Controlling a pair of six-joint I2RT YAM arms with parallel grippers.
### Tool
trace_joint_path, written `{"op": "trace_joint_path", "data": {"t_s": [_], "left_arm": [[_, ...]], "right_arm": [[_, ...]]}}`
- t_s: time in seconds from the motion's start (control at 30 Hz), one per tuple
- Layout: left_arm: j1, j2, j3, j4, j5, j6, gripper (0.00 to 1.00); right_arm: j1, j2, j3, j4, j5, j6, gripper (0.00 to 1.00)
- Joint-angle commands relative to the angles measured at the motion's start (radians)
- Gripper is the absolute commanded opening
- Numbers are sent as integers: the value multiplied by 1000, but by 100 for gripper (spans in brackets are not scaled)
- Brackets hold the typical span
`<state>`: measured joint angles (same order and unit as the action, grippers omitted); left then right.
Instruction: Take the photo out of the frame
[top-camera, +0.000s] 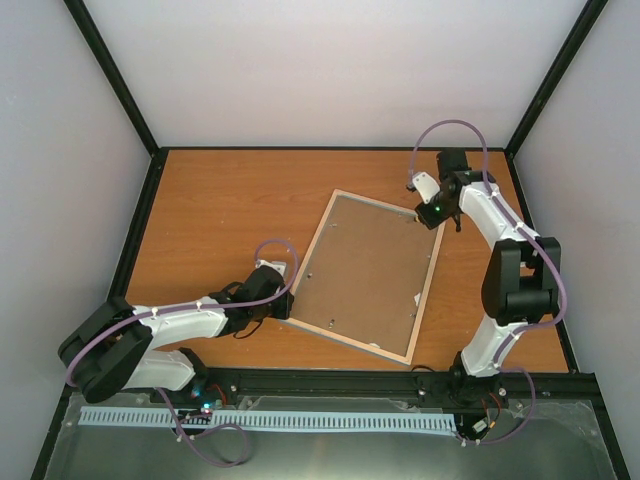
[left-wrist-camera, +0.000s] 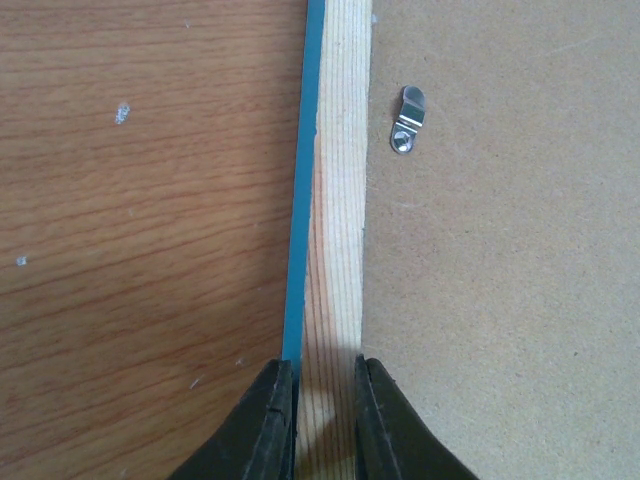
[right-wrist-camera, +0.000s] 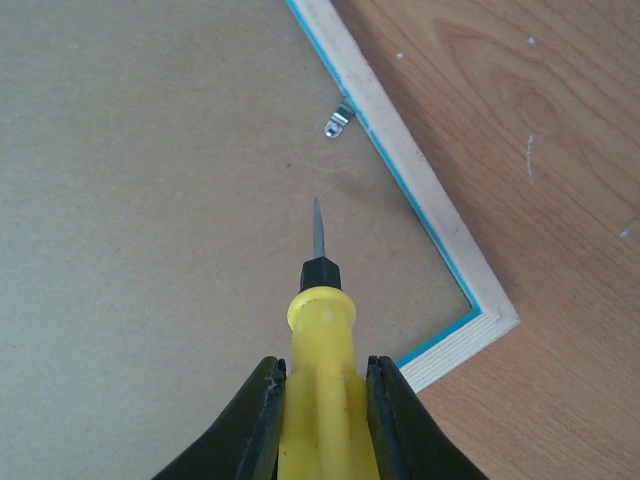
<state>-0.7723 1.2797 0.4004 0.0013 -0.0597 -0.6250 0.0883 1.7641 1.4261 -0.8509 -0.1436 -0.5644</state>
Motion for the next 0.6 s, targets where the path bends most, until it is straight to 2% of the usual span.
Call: {"op": "trace_joint_path", "data": {"t_s": [0.0,0.57], "left_arm": [[10,-6,18,57,4,-14,1],[11,-8,16,57,3,-13,1]], "right_arm": [[-9,14,13,70,38,21,3],[-9,130,93,91,20,21,3]]}}
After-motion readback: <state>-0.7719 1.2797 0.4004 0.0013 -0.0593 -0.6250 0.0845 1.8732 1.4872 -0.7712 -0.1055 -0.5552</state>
